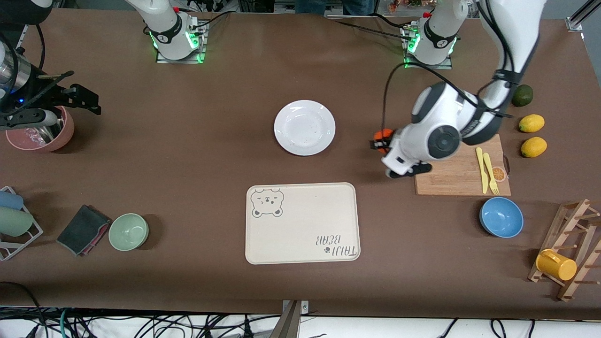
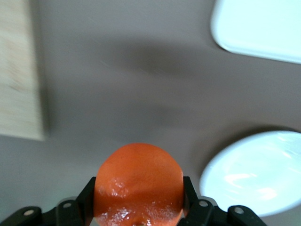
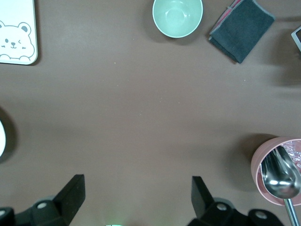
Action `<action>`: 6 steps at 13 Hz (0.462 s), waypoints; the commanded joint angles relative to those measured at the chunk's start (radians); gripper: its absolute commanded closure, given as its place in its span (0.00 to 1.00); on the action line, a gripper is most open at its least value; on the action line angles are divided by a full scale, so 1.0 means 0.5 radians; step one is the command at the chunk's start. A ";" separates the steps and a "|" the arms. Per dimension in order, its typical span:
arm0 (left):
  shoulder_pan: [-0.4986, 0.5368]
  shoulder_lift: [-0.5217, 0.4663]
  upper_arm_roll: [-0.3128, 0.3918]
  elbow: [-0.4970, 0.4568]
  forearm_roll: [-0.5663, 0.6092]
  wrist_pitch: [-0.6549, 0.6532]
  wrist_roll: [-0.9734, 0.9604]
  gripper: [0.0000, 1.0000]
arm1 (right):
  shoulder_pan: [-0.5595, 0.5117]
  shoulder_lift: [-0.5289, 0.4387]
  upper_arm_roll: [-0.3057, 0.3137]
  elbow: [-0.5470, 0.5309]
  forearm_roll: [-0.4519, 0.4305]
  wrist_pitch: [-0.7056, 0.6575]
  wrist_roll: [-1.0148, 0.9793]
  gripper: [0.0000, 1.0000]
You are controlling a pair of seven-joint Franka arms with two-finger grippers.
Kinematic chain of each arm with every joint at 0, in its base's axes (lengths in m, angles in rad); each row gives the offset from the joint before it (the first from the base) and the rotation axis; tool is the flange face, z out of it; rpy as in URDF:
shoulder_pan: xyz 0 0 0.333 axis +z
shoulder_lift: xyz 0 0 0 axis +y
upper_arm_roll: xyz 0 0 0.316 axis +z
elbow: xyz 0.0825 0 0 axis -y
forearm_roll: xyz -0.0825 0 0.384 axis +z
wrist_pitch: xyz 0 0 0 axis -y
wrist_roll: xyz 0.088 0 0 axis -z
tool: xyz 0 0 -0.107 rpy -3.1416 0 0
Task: Place orange and plate with both arms
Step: 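Carry the orange with the left gripper and release it onto the plate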
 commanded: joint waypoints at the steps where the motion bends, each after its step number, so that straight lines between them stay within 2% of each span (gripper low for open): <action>1: -0.132 -0.008 -0.127 -0.033 -0.085 0.198 -0.364 0.99 | -0.006 0.017 0.001 0.055 0.023 -0.050 -0.016 0.00; 3: -0.368 0.022 -0.121 -0.045 -0.072 0.364 -0.701 0.99 | -0.006 0.017 0.001 0.055 0.023 -0.050 -0.016 0.00; 6: -0.528 0.151 -0.118 -0.134 -0.057 0.756 -1.000 0.99 | -0.006 0.017 0.001 0.055 0.026 -0.050 -0.016 0.00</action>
